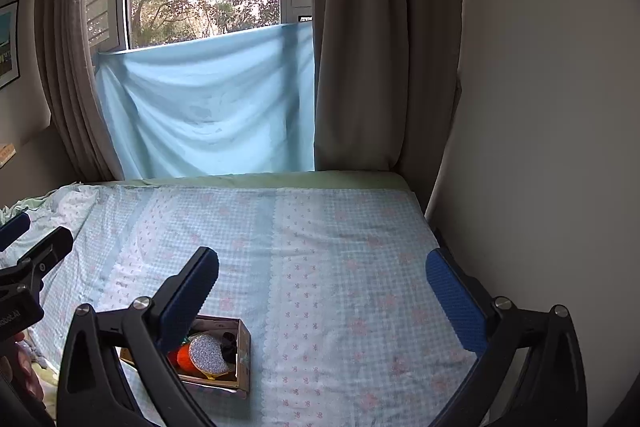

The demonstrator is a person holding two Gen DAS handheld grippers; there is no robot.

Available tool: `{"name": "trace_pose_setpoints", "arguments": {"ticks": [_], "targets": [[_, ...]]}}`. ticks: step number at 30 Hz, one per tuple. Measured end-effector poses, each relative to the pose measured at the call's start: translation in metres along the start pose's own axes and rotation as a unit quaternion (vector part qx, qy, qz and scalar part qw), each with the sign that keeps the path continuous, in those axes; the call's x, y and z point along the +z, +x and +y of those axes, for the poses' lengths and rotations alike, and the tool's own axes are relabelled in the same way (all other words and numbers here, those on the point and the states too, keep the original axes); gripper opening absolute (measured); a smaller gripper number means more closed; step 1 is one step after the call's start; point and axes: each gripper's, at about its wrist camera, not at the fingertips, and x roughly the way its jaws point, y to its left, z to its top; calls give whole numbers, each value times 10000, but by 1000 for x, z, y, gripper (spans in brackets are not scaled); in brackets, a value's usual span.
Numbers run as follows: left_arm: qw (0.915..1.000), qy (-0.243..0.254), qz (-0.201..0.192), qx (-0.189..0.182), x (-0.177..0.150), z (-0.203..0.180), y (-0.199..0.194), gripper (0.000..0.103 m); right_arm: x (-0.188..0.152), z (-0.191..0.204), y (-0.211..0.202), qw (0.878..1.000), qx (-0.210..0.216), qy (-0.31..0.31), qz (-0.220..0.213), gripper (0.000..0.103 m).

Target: Organize soft objects

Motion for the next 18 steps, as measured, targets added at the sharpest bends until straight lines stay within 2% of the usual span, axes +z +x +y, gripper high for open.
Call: {"name": "trace_pose_setpoints", "arguments": {"ticks": [18], "targets": [[10000,-8,-3,51,0,6,1,103,1,2,1,10000,53,12,20,103]]}}
